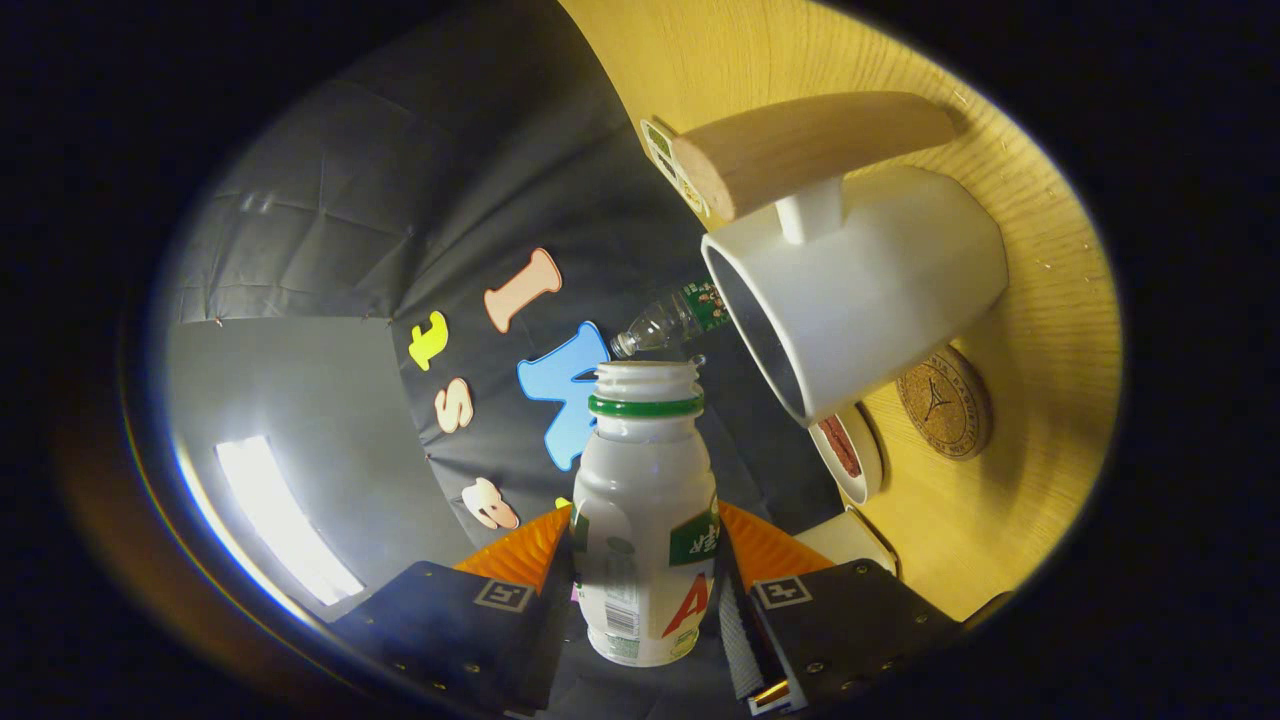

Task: Take the bottle from table, then pour the juice into the cup, finally place the bottle on the coaster

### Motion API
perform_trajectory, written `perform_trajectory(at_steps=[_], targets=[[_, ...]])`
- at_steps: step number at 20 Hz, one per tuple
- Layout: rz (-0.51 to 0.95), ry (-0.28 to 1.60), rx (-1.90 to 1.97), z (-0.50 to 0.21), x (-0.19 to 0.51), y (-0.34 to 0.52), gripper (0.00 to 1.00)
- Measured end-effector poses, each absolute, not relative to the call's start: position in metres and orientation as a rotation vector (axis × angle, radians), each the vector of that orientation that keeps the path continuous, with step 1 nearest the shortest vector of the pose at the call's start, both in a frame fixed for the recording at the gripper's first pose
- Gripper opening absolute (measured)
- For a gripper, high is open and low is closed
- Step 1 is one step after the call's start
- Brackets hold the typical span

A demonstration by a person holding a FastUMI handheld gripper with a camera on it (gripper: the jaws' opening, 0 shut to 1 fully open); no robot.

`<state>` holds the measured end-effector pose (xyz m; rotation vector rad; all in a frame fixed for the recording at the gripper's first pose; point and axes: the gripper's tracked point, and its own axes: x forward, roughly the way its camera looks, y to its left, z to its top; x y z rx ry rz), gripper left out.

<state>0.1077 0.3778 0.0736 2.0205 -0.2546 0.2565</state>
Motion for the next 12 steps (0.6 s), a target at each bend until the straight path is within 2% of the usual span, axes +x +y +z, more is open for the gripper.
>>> perform_trajectory(at_steps=[12], targets=[[0.249,-0.241,1.975,0.073,0.1111,0.3806,0.65]])
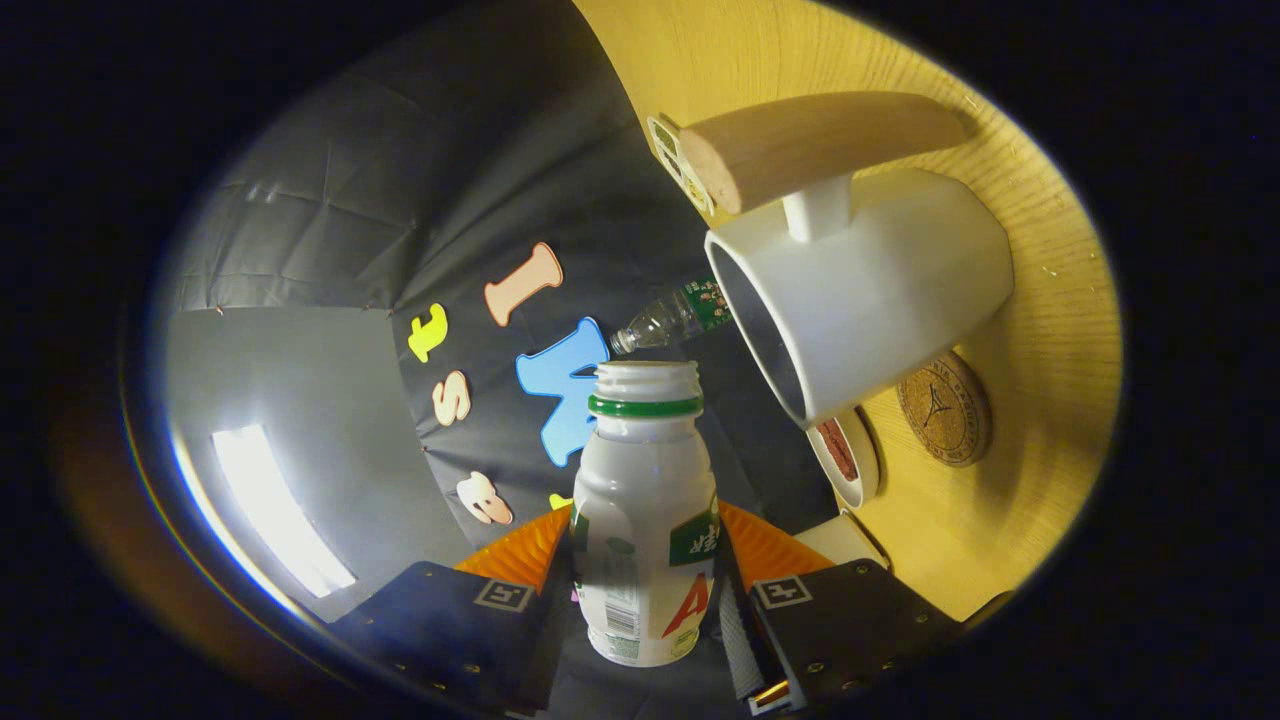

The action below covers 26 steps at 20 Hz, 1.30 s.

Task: Take the bottle from table, then pour the juice into the cup, finally place the bottle on the coaster

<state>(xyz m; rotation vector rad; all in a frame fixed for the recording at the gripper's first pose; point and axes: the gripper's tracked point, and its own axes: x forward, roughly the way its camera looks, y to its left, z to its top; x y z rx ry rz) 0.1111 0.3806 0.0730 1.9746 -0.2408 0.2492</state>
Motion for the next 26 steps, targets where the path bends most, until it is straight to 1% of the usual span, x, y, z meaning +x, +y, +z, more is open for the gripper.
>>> perform_trajectory(at_steps=[6,14,22,26], targets=[[0.209,-0.203,1.856,0.061,0.115,0.382,0.65],[0.134,-0.134,1.587,0.043,0.117,0.382,0.65],[0.053,-0.057,1.063,0.048,0.12,0.385,0.65],[0.005,-0.06,0.835,0.06,0.115,0.377,0.65]])
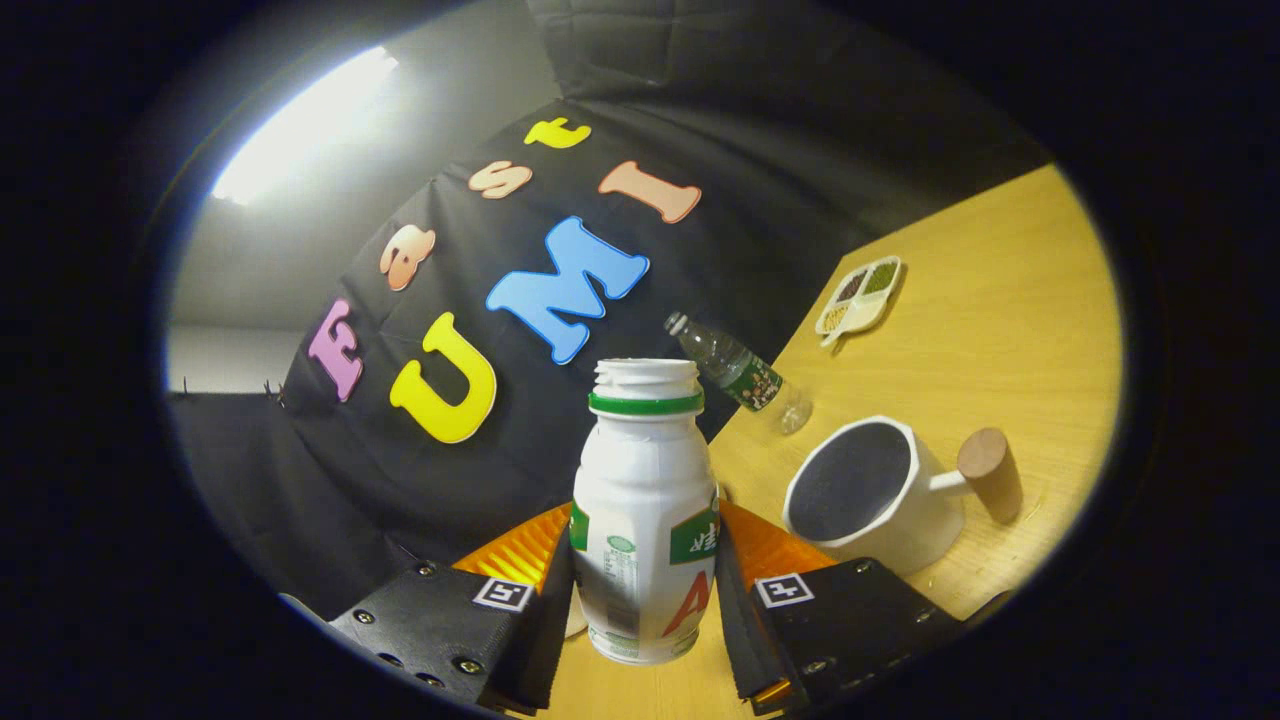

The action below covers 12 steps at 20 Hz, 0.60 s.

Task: Take the bottle from table, then pour the juice into the cup, finally place the bottle on the coaster

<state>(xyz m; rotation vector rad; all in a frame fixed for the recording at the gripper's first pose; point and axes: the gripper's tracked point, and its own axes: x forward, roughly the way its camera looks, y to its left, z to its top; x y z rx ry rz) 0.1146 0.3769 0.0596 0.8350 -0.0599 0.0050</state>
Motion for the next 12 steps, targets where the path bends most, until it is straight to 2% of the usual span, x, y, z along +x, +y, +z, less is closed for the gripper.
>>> perform_trajectory(at_steps=[12], targets=[[-0.042,-0.017,0.388,0.068,0.115,0.389,0.66]])
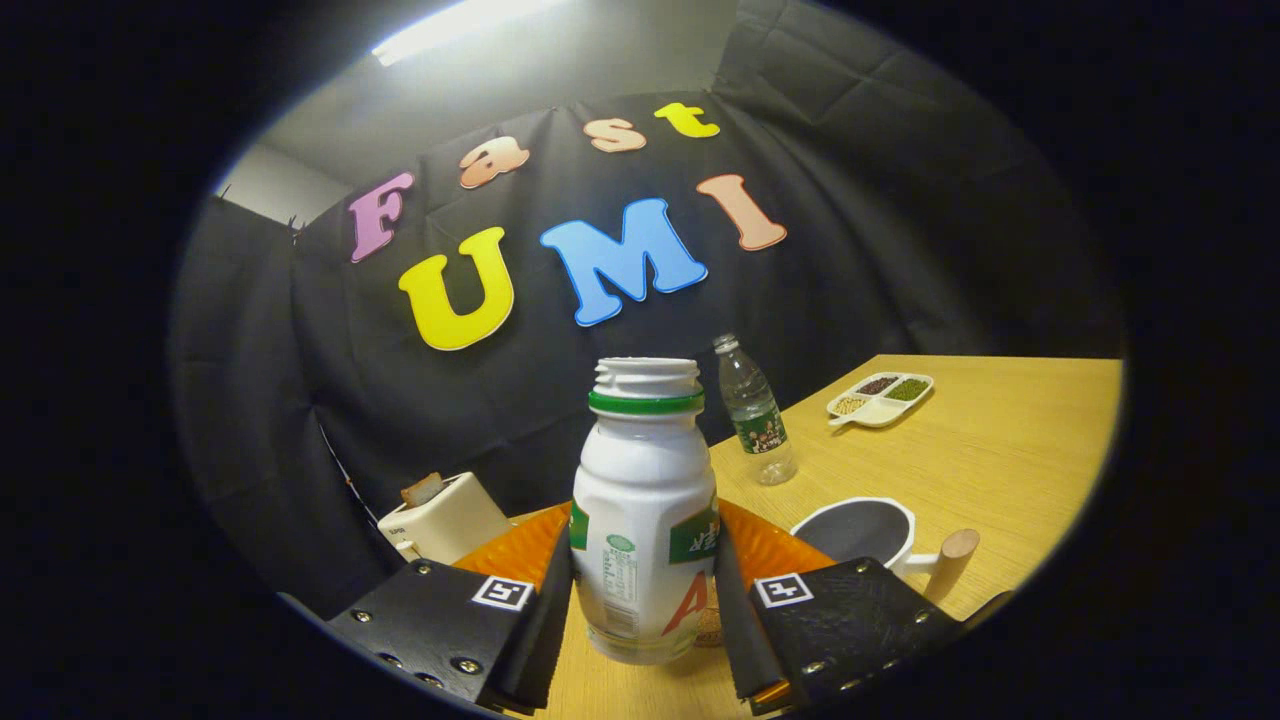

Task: Take the bottle from table, then pour the juice into the cup, finally place the bottle on the coaster

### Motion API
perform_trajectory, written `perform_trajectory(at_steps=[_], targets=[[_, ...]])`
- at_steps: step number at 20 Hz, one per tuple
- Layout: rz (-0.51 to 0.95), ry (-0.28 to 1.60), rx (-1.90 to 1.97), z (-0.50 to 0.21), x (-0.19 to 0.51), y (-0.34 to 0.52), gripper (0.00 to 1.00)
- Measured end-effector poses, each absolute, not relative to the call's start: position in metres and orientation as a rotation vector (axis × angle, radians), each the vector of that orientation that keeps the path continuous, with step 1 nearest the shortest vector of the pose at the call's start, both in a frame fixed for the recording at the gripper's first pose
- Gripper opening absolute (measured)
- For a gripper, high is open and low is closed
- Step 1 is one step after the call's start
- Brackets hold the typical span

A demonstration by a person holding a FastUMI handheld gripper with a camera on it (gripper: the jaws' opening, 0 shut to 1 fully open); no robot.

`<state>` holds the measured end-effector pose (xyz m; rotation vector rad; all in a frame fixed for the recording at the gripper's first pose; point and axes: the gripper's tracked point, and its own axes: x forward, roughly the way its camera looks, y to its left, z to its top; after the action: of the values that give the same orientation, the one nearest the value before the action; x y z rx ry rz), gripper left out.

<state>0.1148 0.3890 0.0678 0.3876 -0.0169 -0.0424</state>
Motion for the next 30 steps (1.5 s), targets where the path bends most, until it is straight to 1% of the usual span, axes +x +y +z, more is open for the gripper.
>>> perform_trajectory(at_steps=[4,7,11,14,19,26,30], targets=[[-0.068,0.009,0.271,0.061,0.122,0.391,0.66],[-0.115,0.013,0.133,0.06,0.125,0.389,0.66],[-0.138,-0.008,-0.002,0.063,0.133,0.391,0.66],[-0.106,-0.02,-0.002,0.057,0.146,0.399,0.66],[-0.145,0.004,0.003,0.04,0.156,0.387,0.66],[-0.135,0.037,0.005,0.019,0.172,0.386,0.66],[-0.139,0.025,0.012,0.022,0.171,0.385,0.66]])
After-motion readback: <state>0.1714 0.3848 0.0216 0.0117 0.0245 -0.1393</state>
